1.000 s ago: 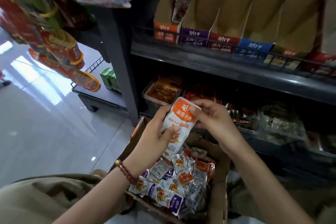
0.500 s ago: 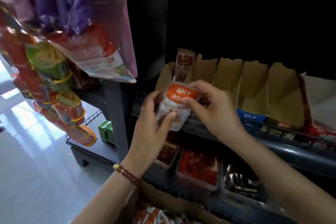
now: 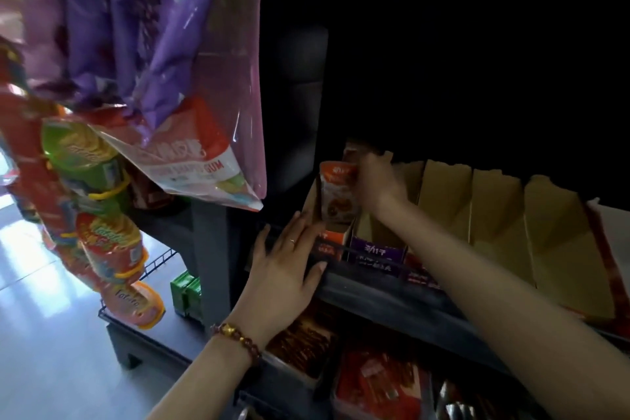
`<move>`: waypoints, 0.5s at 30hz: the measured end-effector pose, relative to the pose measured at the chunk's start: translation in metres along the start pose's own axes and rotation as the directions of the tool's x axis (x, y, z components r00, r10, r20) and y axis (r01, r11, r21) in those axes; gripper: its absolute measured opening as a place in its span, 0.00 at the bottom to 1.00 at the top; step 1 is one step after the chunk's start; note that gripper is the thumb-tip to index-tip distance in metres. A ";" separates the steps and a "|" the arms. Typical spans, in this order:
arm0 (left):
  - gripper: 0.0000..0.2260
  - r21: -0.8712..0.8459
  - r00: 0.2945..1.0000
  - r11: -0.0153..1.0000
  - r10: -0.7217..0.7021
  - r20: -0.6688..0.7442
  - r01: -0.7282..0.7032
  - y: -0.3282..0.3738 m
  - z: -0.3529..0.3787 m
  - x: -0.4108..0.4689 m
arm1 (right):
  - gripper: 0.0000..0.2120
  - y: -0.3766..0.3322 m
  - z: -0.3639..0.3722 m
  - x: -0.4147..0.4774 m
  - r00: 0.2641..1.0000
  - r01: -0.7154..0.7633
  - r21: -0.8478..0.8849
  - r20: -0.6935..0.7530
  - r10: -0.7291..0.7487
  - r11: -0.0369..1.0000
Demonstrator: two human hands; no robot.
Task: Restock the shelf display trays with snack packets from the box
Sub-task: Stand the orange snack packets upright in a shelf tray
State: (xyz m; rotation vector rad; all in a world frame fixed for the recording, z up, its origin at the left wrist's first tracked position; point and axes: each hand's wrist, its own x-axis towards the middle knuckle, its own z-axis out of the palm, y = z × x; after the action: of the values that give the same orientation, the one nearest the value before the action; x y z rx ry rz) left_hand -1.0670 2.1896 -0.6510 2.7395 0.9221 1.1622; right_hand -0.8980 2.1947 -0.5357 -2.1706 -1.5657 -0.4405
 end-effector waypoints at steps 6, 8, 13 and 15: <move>0.25 -0.116 0.999 0.993 -0.013 0.035 0.017 -0.005 0.000 -0.002 | 0.10 0.002 -0.001 0.000 0.983 0.036 -0.015 -0.178 -0.038 0.999; 0.28 -0.167 0.995 0.984 -0.042 0.088 0.056 -0.006 -0.002 -0.001 | 0.11 0.006 0.006 0.000 0.976 0.037 0.053 -0.216 -0.025 0.998; 0.30 -0.181 0.984 0.980 -0.051 0.169 0.082 -0.008 -0.006 0.001 | 0.05 0.009 0.013 -0.001 0.948 0.006 0.079 -0.317 0.019 0.997; 0.29 -0.179 0.982 0.981 -0.047 0.183 0.081 -0.008 -0.007 0.001 | 0.07 0.008 0.017 0.002 0.934 -0.007 0.057 -0.357 0.027 0.998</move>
State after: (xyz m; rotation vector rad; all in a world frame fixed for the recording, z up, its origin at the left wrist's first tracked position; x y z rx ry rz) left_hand -1.0752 2.1958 -0.6477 2.5924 0.8288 0.9237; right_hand -0.8897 2.2029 -0.5506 -1.9273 -1.3392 -0.7333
